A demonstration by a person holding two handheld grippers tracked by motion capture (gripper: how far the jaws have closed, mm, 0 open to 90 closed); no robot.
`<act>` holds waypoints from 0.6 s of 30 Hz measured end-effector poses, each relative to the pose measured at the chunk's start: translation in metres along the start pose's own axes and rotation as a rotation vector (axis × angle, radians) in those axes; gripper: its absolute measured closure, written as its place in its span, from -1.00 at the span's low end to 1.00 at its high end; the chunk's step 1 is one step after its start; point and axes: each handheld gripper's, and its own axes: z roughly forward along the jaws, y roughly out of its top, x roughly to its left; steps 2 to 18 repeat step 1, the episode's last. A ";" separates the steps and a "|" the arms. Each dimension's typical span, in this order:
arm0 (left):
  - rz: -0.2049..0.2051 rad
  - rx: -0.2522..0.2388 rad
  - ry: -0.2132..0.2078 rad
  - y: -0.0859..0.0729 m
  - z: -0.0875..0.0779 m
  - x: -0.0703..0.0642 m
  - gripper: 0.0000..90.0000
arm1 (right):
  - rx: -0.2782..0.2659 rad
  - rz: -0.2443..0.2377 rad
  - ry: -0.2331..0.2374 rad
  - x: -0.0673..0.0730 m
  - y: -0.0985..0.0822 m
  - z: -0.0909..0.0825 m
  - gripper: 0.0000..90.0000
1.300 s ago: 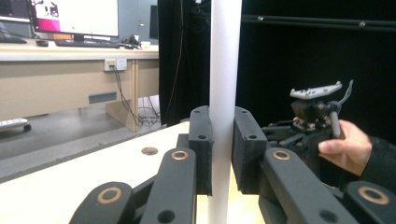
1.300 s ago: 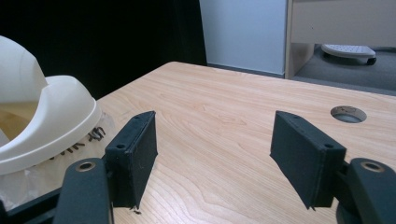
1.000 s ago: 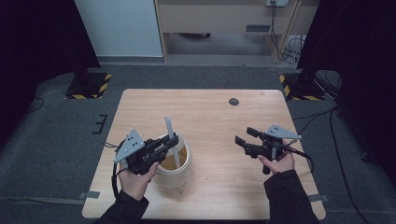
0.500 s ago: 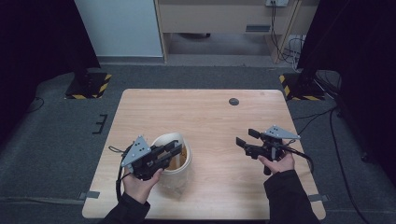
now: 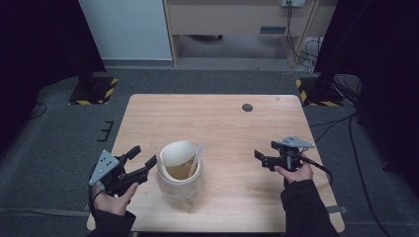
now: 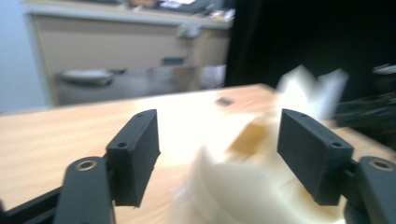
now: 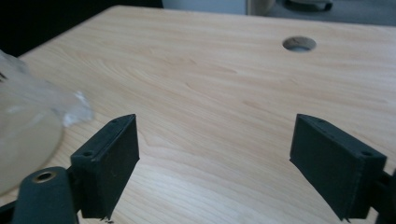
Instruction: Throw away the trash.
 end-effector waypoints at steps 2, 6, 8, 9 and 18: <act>0.000 0.000 0.000 0.000 0.000 0.000 -0.41 | 0.012 -0.001 -0.010 -0.002 -0.002 0.001 -0.67; 0.000 0.000 0.000 0.000 0.000 0.000 -0.41 | 0.012 -0.001 -0.010 -0.002 -0.002 0.001 -0.67; 0.000 0.000 0.000 0.000 0.000 0.000 -0.41 | 0.012 -0.001 -0.010 -0.002 -0.002 0.001 -0.67; 0.000 0.000 0.000 0.000 0.000 0.000 -0.41 | 0.012 -0.001 -0.010 -0.002 -0.002 0.001 -0.67; 0.000 0.000 0.000 0.000 0.000 0.000 -0.41 | 0.012 -0.001 -0.010 -0.002 -0.002 0.001 -0.67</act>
